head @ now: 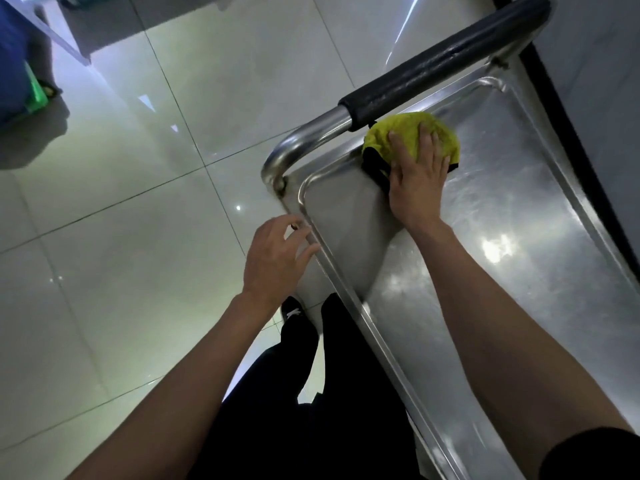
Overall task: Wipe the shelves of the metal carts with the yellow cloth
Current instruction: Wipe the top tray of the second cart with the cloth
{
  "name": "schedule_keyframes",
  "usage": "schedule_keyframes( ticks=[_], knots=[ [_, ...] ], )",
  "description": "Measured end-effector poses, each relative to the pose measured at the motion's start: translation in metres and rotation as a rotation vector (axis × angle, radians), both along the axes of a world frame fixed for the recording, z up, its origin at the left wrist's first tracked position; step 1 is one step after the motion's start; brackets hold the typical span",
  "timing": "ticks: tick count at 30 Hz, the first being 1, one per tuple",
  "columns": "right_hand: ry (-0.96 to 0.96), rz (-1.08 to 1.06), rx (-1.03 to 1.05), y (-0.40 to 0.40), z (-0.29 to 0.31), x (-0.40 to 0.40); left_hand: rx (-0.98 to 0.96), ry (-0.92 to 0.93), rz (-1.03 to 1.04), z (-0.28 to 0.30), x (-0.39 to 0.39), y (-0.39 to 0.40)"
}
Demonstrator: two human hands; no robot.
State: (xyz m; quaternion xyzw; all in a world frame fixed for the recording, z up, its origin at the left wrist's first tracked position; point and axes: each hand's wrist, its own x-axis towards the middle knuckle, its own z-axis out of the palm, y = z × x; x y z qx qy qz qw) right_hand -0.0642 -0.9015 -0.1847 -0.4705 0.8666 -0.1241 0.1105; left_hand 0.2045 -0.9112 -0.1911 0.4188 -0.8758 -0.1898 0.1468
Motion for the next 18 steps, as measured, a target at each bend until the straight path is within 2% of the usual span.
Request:
schedule_keyframes(
  ticks=[8,13,18],
  knots=[
    [-0.022,0.085,0.041,0.008,0.006,0.051,-0.026,0.147,-0.025,-0.012,-0.002,-0.007],
    [-0.047,0.132,0.008,0.012,0.005,0.078,0.000,0.100,0.025,-0.008,-0.019,-0.007],
    [-0.064,0.116,-0.006,0.006,0.003,0.070,0.041,0.112,0.070,-0.004,-0.034,-0.008]
  ],
)
